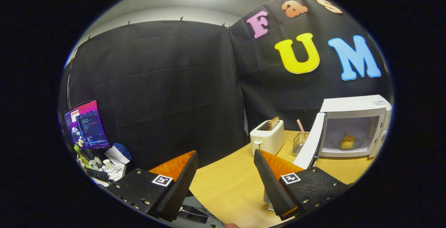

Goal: Open the microwave, put the food inside, and close the microwave door.

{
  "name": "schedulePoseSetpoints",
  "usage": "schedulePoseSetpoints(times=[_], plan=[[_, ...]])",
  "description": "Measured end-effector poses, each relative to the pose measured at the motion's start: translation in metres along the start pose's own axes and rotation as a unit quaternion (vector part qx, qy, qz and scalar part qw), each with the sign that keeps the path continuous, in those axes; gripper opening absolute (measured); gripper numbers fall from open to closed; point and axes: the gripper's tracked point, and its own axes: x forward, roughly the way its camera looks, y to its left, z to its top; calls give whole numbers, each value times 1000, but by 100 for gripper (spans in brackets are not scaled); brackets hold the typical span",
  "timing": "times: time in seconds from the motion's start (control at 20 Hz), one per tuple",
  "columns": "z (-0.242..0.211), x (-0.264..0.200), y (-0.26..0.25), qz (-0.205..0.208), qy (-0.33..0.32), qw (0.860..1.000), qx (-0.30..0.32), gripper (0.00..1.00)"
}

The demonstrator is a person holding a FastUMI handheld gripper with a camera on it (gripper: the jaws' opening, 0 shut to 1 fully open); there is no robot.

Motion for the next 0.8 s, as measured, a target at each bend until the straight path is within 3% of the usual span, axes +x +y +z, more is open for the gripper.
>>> schedulePoseSetpoints(times=[0.2, 0.3, 0.35, 0.45, 0.5, 0.55, 0.8], plan=[[-45, 5, 12, 18, 42, 999, -11, 97], [-64, 9, 8, 12, 60, 998, -14, 86], [-71, 12, 3, 4, 69, 997, -19, 74], [-83, 15, -11, -17, 79, 996, -31, 37], [-89, 17, -22, -36, 83, 995, -38, 27], [-92, 17, -30, -44, 84, 995, -38, 6], [-107, 12, -63, -80, 107, 990, -36, 6]])
